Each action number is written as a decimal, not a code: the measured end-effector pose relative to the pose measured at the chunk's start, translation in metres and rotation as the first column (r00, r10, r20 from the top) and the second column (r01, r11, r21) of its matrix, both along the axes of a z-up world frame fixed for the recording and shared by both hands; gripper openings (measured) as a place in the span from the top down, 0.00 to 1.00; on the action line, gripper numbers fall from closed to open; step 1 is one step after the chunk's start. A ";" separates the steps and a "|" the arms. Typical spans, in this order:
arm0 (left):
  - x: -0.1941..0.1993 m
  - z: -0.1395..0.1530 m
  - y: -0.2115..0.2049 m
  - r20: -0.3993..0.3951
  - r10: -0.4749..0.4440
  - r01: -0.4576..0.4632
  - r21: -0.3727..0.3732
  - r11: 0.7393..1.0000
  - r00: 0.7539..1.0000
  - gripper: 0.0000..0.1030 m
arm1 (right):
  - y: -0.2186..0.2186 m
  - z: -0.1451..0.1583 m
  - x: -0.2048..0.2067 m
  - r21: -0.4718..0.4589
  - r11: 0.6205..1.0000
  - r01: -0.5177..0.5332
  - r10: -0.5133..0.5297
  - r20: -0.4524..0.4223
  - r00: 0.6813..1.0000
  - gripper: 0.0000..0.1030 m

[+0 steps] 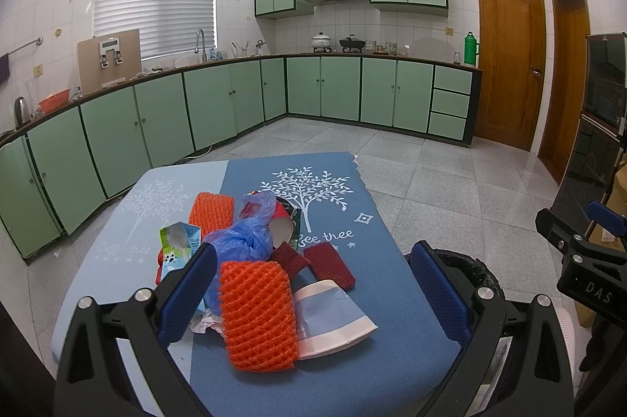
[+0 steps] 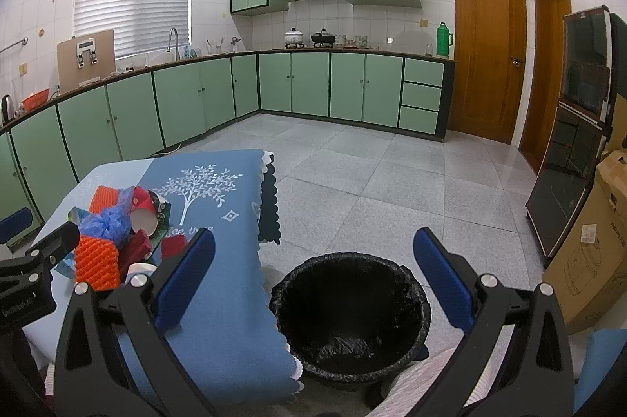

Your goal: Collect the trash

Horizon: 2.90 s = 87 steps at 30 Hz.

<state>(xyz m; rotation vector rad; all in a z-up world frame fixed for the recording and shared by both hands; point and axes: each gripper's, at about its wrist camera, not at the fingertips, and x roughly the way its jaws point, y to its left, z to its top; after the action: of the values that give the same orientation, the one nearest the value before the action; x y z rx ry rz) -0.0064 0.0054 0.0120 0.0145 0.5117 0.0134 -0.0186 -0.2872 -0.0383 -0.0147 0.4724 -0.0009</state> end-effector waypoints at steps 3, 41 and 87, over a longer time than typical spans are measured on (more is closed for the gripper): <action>0.000 0.001 0.000 -0.001 0.001 -0.001 0.001 1.000 1.000 0.06 | -0.006 0.001 0.003 -0.001 1.000 0.002 -0.002 0.001 1.000 0.05; 0.017 -0.008 0.062 0.007 0.147 -0.147 0.003 0.989 0.989 0.06 | 0.032 -0.003 0.025 0.031 0.995 -0.095 0.096 -0.022 0.995 0.05; 0.034 -0.113 0.075 -0.260 -0.084 0.042 -0.162 0.986 0.962 0.86 | 0.099 -0.072 0.056 0.054 0.966 -0.252 0.258 -0.159 0.953 0.21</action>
<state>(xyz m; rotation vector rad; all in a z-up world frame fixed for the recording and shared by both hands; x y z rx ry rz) 0.0280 0.0800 -0.1009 -0.1219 0.7803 -0.0924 0.0372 -0.1882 -0.1102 -0.0432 0.6340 0.2643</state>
